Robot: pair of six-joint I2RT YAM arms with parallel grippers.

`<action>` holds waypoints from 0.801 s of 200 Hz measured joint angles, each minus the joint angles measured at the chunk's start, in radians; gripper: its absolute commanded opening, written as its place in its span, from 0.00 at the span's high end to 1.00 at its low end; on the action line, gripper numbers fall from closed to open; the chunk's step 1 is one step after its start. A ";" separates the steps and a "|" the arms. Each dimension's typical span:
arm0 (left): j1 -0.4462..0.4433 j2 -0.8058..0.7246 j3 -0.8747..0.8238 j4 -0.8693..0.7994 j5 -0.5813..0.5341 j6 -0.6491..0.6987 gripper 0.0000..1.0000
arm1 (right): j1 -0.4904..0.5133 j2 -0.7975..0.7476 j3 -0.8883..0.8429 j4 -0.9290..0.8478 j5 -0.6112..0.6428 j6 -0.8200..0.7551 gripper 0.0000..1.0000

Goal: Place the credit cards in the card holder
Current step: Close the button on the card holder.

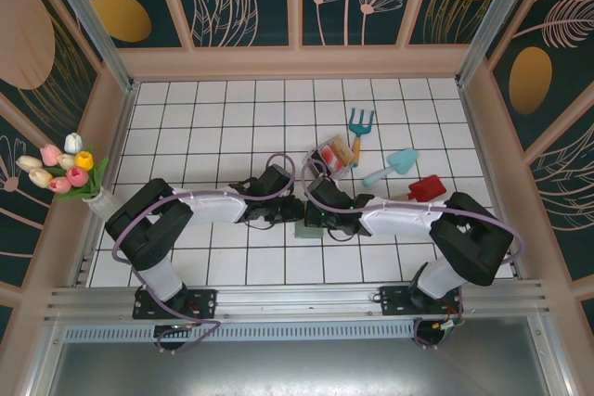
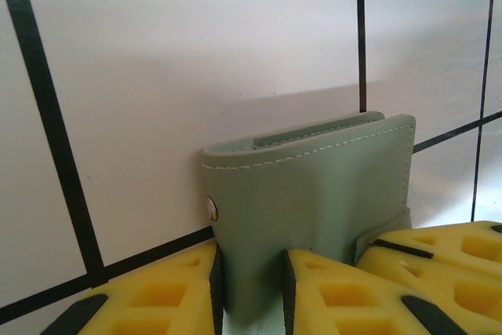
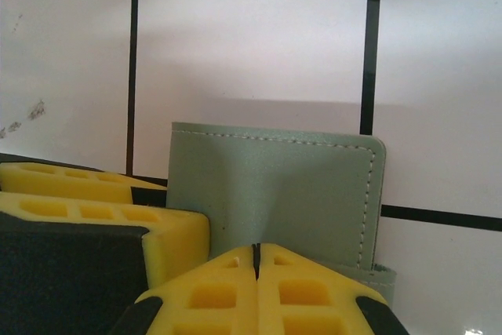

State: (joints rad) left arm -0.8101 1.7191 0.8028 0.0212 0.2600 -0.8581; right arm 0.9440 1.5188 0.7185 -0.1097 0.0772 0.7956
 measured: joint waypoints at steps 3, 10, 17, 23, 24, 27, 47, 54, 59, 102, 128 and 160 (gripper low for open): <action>0.000 0.000 0.000 0.000 0.000 0.000 0.73 | -0.002 0.000 0.005 -0.012 -0.005 -0.003 0.84; 0.000 0.000 0.000 0.000 0.000 0.000 0.73 | -0.007 0.000 0.020 -0.039 -0.019 -0.006 0.84; 0.000 0.000 0.000 0.000 0.000 0.000 0.73 | -0.013 0.001 0.036 -0.068 -0.031 -0.006 0.82; 0.000 0.001 0.000 0.005 0.000 0.000 0.73 | -0.017 0.001 0.053 -0.094 -0.042 -0.006 0.78; 0.000 0.001 0.000 0.005 0.000 0.000 0.73 | -0.018 0.001 0.056 -0.098 -0.044 -0.008 0.77; -0.002 0.003 0.000 0.010 0.000 0.000 0.73 | -0.021 0.001 0.068 -0.116 -0.049 -0.010 0.76; -0.004 0.005 -0.002 0.022 0.000 0.000 0.73 | -0.036 0.010 0.154 -0.213 -0.063 -0.031 0.69; -0.004 0.005 -0.004 0.027 0.000 0.000 0.72 | -0.040 0.015 0.187 -0.243 -0.065 -0.037 0.68; -0.004 0.005 -0.005 0.029 0.000 0.000 0.73 | -0.042 0.019 0.209 -0.262 -0.066 -0.040 0.69; -0.004 0.003 -0.015 0.046 -0.001 -0.008 0.72 | -0.044 0.055 0.299 -0.416 -0.047 -0.048 0.64; -0.004 0.002 -0.020 0.054 0.000 -0.011 0.72 | -0.039 0.072 0.311 -0.484 -0.022 -0.037 0.63; -0.004 0.000 -0.027 0.066 0.000 -0.019 0.72 | -0.037 0.111 0.317 -0.510 -0.009 -0.031 0.63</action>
State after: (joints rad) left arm -0.8139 1.7195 0.7757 0.0868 0.2604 -0.8768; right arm 0.9066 1.6302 1.0355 -0.6193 0.0681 0.7643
